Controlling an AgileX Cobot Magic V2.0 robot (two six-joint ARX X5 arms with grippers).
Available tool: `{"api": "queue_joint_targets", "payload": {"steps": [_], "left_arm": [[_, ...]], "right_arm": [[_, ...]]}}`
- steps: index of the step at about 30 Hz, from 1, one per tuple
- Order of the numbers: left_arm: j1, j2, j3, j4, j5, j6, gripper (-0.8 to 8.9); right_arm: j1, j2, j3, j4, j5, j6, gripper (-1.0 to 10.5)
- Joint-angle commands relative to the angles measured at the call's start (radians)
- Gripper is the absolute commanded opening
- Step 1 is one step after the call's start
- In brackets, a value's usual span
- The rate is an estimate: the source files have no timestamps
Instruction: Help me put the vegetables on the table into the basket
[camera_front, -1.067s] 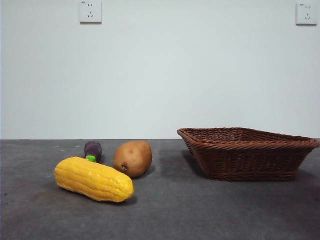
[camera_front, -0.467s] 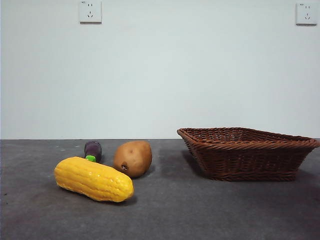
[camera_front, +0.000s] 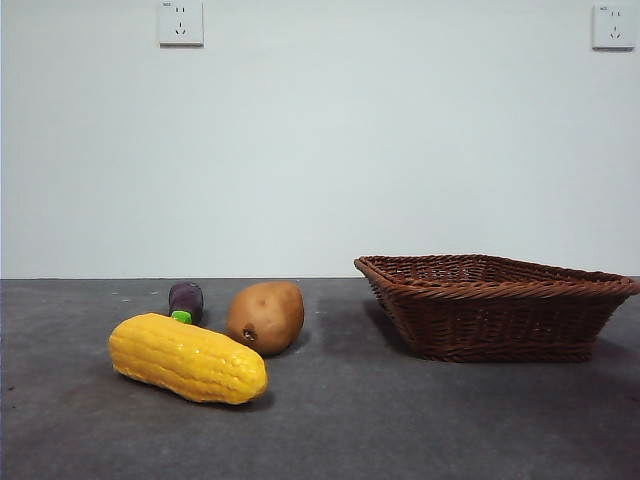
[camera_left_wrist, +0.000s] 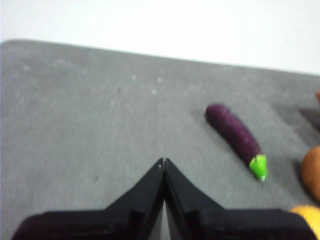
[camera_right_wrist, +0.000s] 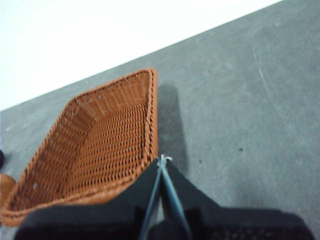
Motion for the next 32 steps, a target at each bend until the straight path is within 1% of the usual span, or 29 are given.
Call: {"api": "queue_joint_targets", "payload": {"steps": [1, 5, 8, 14, 17, 21, 25, 32], "left_arm": [[0.003, 0.005, 0.034, 0.018, 0.0, -0.016, -0.06], [0.003, 0.039, 0.064, 0.087, 0.0, -0.016, -0.07], [0.003, 0.093, 0.106, 0.104, 0.0, -0.016, -0.07], [0.003, 0.263, 0.204, 0.11, 0.0, -0.017, -0.07], [0.003, 0.362, 0.258, 0.109, 0.011, -0.035, -0.06], [0.003, 0.496, 0.338, 0.105, 0.071, -0.085, -0.06], [0.003, 0.634, 0.42, 0.086, 0.17, -0.103, -0.05], [0.003, 0.814, 0.518, 0.01, 0.382, -0.102, -0.04]], "right_arm": [[0.0, 0.0, 0.031, 0.01, -0.007, 0.013, 0.0], [0.0, 0.002, 0.07, 0.011, -0.007, 0.013, 0.0], [0.0, 0.019, 0.108, 0.011, -0.006, 0.013, 0.0], [0.0, 0.113, 0.191, 0.01, -0.007, 0.013, 0.0], [0.0, 0.182, 0.235, -0.005, -0.02, 0.013, 0.0], [0.0, 0.295, 0.313, -0.08, -0.071, 0.013, 0.0], [0.0, 0.425, 0.404, -0.193, -0.109, 0.013, 0.0], [0.0, 0.603, 0.546, -0.372, -0.111, 0.015, 0.0]]}}
